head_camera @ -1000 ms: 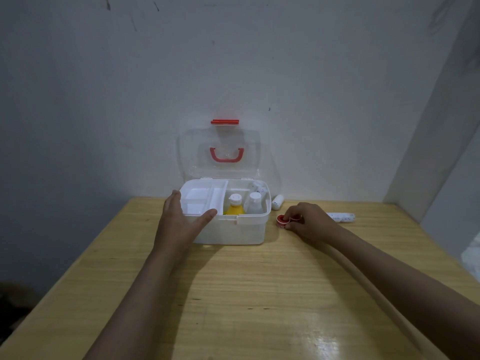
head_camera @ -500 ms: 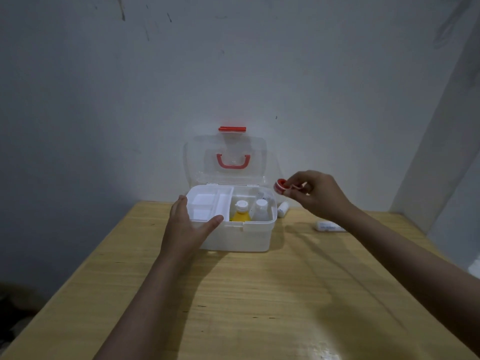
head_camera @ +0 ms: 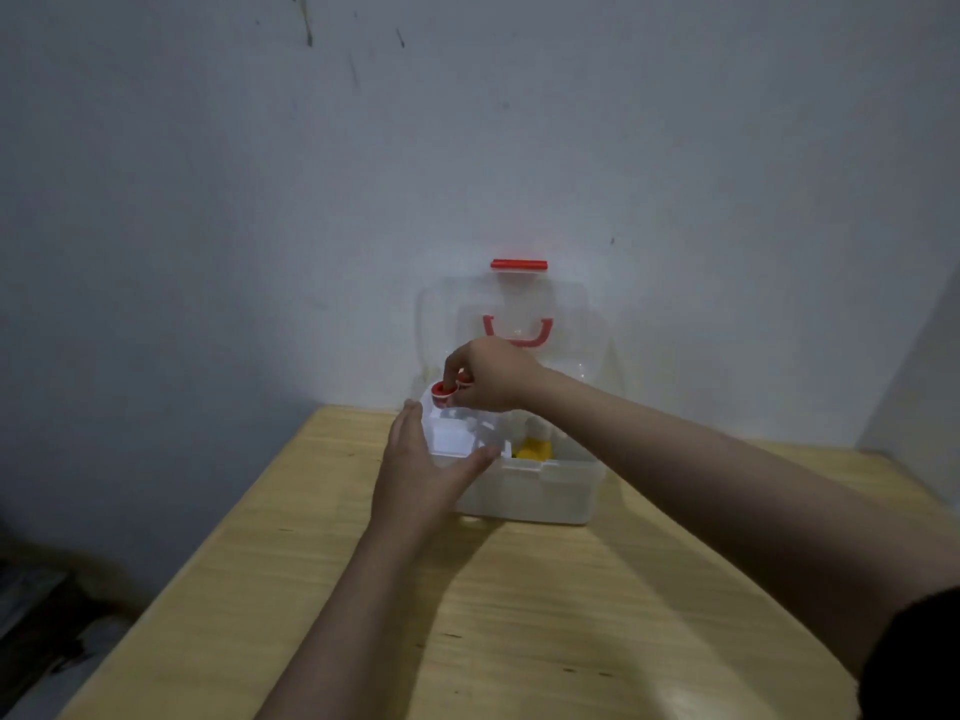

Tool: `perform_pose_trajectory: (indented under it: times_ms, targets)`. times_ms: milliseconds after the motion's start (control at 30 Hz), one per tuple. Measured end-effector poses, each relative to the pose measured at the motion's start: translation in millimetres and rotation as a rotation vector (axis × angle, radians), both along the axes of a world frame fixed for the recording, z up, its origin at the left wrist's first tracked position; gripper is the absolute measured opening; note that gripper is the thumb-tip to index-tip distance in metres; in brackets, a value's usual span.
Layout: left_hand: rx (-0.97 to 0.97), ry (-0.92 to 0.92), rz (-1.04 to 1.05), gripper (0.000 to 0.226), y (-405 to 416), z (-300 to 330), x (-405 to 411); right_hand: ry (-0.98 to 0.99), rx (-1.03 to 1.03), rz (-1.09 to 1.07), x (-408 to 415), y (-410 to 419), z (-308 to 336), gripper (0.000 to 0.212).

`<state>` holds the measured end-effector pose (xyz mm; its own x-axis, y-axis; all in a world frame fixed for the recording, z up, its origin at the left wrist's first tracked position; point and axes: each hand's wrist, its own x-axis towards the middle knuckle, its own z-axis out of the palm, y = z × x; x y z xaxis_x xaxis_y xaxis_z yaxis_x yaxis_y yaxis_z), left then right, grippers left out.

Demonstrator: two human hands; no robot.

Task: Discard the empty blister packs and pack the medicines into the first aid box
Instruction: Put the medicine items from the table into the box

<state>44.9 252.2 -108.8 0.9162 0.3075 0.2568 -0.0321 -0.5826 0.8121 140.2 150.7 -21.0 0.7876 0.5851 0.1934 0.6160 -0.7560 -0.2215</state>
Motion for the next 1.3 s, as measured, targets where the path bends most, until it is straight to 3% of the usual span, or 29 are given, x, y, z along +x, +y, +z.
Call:
perform_pose_trajectory:
  times_ms: [267, 600, 767, 867, 1033, 1100, 1300]
  targets:
    - [-0.014, 0.003, -0.016, 0.111, 3.6, -3.0, 2.2, 0.044, -0.078, 0.013, 5.1, 9.6, -11.7, 0.028]
    - [-0.006, -0.023, 0.000, 0.106, 1.8, -2.0, -0.6, -0.011, 0.174, -0.027, -18.5, -58.2, 21.7, 0.020]
    - [0.042, -0.023, -0.005, 0.104, 3.8, -2.6, 0.4, -0.042, 0.225, -0.258, -36.0, -156.6, 14.7, 0.011]
    - [0.069, -0.025, -0.003, 0.099, 3.7, -0.3, 0.4, 0.036, 0.090, -0.387, -48.4, -213.2, -12.6, 0.008]
    - [0.094, 0.007, -0.006, 0.096, 3.6, 0.6, 0.7, 0.078, -0.079, -0.647, -55.3, -282.1, -73.7, 0.030]
    - [0.089, 0.016, -0.009, 0.096, 3.6, 1.1, 1.0, 0.069, -0.061, -0.709, -56.1, -297.2, -93.3, 0.036]
    - [0.085, 0.034, -0.014, 0.097, 2.6, 3.3, 0.0, -0.094, 0.090, -0.747, -62.1, -300.6, -118.6, 0.019]
